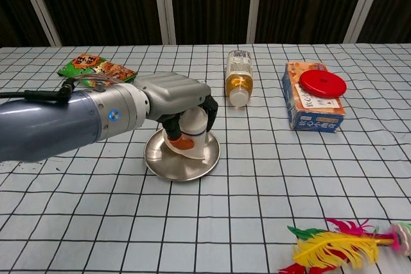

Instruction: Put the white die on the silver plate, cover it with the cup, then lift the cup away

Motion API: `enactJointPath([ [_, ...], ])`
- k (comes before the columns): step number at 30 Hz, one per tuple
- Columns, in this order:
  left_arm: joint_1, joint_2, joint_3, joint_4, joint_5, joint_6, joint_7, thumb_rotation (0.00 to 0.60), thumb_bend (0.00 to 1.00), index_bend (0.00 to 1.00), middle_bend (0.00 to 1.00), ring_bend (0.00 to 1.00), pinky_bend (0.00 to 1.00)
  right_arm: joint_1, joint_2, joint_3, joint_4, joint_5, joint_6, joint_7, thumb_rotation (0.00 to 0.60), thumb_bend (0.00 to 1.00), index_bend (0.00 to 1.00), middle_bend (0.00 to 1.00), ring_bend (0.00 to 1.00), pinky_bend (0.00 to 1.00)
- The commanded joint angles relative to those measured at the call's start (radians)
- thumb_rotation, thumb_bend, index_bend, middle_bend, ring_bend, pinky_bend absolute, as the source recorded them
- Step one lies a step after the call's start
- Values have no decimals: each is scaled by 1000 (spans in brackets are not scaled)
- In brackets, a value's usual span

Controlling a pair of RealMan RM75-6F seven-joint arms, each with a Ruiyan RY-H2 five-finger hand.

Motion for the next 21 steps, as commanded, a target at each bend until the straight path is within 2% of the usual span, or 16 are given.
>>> enactJointPath([
  [1, 14, 35, -18, -39, -12, -38, -38, 600, 562, 491, 378, 223, 201, 1, 0, -1, -1, 0, -1, -1, 600, 96, 213, 189, 151, 0],
  [7, 24, 90, 3, -80, -28, -52, -20, 600, 562, 493, 380, 223, 201, 1, 0, -1, -4, -1, 0, -3, 600, 96, 213, 189, 152, 0],
  [13, 38, 107, 13, -84, -31, -65, -35, 600, 561, 493, 380, 223, 205, 2, 0, -2, -6, 0, -5, -6, 600, 96, 213, 189, 152, 0],
  [21, 62, 101, -2, -62, -30, -126, -133, 600, 562, 494, 376, 223, 215, 3, -2, -1, -1, 6, -7, -7, 600, 96, 213, 189, 151, 0],
])
